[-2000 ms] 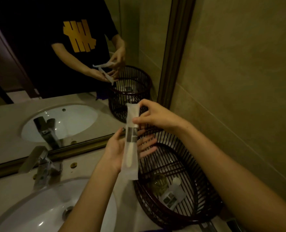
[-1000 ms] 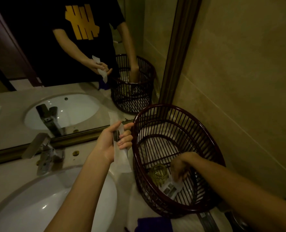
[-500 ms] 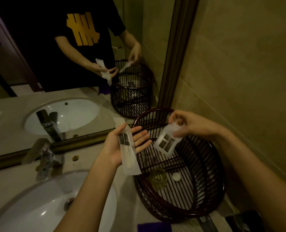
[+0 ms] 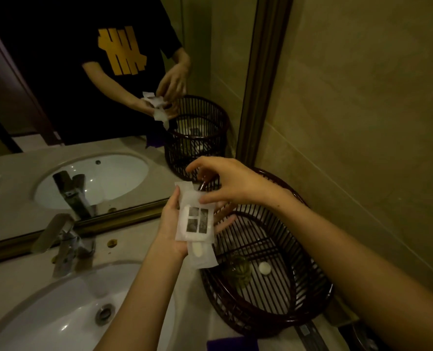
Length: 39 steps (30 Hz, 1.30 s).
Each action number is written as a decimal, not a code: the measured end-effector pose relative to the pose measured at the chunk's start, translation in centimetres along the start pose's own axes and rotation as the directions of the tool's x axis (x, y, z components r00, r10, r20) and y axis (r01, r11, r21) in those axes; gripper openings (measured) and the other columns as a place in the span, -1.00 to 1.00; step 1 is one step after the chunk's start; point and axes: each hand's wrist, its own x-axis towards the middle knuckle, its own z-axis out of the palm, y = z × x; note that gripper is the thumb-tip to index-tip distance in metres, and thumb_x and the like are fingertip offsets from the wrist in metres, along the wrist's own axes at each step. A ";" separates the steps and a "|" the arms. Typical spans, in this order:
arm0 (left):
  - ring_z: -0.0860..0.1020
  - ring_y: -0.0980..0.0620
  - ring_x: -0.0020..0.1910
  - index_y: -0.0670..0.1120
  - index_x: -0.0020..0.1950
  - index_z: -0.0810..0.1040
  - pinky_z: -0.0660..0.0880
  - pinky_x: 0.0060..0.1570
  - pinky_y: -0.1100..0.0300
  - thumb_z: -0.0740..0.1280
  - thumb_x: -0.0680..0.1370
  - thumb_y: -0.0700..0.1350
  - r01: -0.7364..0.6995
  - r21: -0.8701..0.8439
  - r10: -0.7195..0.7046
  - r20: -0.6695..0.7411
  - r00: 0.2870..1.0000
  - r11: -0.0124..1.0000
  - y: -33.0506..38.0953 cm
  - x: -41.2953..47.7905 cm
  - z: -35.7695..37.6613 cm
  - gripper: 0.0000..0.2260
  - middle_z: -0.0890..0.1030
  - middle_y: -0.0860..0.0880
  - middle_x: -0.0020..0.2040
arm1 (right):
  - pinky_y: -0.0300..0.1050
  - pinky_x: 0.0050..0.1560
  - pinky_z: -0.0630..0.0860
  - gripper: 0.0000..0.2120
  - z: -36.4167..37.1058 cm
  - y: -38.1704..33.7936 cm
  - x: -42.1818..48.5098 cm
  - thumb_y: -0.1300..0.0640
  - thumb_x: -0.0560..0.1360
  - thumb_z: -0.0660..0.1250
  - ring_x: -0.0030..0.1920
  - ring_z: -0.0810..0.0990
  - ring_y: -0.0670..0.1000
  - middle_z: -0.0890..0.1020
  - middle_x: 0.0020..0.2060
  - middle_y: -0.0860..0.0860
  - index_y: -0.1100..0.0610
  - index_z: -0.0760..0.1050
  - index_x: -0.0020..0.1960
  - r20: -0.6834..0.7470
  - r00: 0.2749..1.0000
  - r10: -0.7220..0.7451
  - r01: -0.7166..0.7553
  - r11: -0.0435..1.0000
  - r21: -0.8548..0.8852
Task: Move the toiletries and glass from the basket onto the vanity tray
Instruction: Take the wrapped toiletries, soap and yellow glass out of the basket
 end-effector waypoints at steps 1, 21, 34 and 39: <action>0.54 -0.35 0.22 -0.15 0.41 0.46 0.48 0.15 -0.32 0.25 0.49 0.35 0.005 -0.016 -0.006 -0.025 1.000 1.000 0.0 -0.1 -0.2 -0.31 0.53 -0.33 0.30 | -0.21 0.13 0.57 -0.45 0.1 0.5 0.0 0.01 0.46 0.54 0.17 0.59 -0.12 0.60 0.22 -0.07 -0.04 0.47 0.41 -0.068 0.998 0.003 -0.006 0.999 -0.039; 0.23 0.06 -0.46 -0.21 0.14 0.41 0.28 -0.55 0.23 0.04 0.29 -0.22 -0.135 -0.117 0.133 -0.021 0.991 0.984 0.3 -2.4 -3.4 -0.56 0.25 -0.03 -0.32 | 0.16 0.38 0.53 -0.52 12.3 16.7 -9.0 0.20 0.57 0.44 0.31 0.59 0.20 0.48 0.42 0.16 -0.01 0.43 0.45 0.638 0.153 0.755 -0.766 0.499 -0.406; 0.21 0.05 -0.47 -0.19 0.18 0.38 0.17 -0.48 0.26 0.08 0.31 -0.25 -0.204 -0.075 0.195 -0.113 0.974 0.976 0.3 -3.9 -3.4 -0.56 0.15 0.02 -0.25 | 0.07 0.23 0.64 -0.66 13.4 16.6 -9.5 0.15 0.58 0.42 0.16 0.71 0.10 0.67 0.21 0.11 0.18 0.50 0.32 0.455 0.307 0.836 -0.773 0.498 -0.393; 0.21 0.05 -0.46 -0.18 0.07 0.39 0.22 -0.51 0.24 0.12 0.31 -0.24 -0.208 -0.110 0.199 -0.092 0.976 0.972 0.2 -3.8 -2.7 -0.67 0.20 -0.01 -0.28 | -0.04 0.03 0.70 -0.78 10.7 15.7 -7.7 0.16 0.62 0.37 -0.09 0.76 0.04 0.74 -0.06 0.11 0.26 0.56 0.19 0.342 0.444 0.828 -0.833 0.522 -0.182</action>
